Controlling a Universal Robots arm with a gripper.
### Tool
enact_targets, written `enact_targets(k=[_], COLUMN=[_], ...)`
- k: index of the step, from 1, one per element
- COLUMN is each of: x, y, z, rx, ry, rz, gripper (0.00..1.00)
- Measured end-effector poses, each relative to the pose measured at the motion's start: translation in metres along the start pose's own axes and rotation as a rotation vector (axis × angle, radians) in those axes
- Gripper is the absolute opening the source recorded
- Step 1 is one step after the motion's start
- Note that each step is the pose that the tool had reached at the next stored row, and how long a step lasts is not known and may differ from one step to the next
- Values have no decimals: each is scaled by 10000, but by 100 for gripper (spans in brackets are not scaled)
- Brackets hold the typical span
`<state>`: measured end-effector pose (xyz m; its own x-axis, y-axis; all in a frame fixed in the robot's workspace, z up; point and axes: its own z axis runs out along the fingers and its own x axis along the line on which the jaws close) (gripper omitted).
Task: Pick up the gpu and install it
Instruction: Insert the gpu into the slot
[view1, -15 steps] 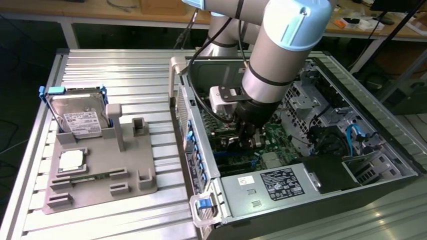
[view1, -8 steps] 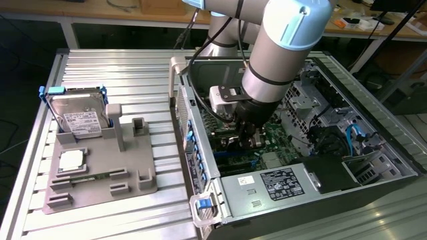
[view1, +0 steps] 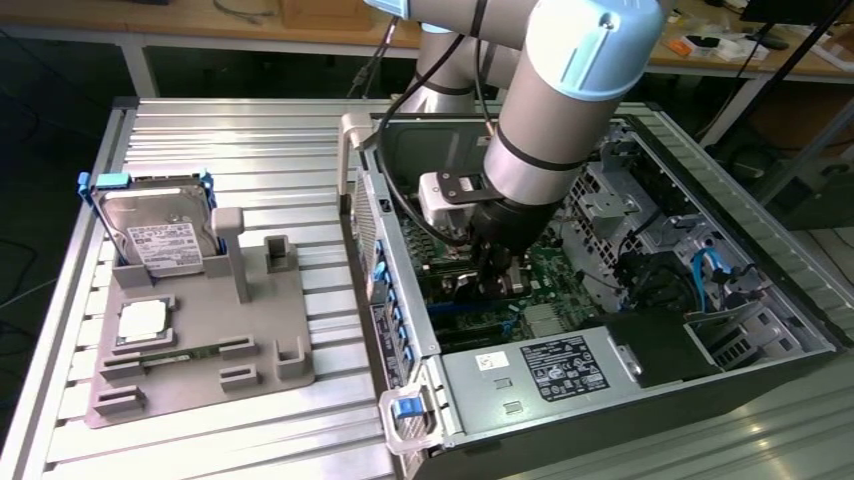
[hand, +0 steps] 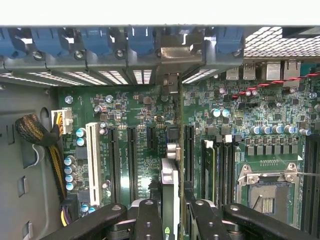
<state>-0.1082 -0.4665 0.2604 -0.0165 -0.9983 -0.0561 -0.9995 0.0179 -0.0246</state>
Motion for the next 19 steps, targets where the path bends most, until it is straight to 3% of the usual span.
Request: enact_targets(k=[19], x=[2], y=[0], z=[38], rx=[-7], ry=[-3], rz=[-121], gripper=[27])
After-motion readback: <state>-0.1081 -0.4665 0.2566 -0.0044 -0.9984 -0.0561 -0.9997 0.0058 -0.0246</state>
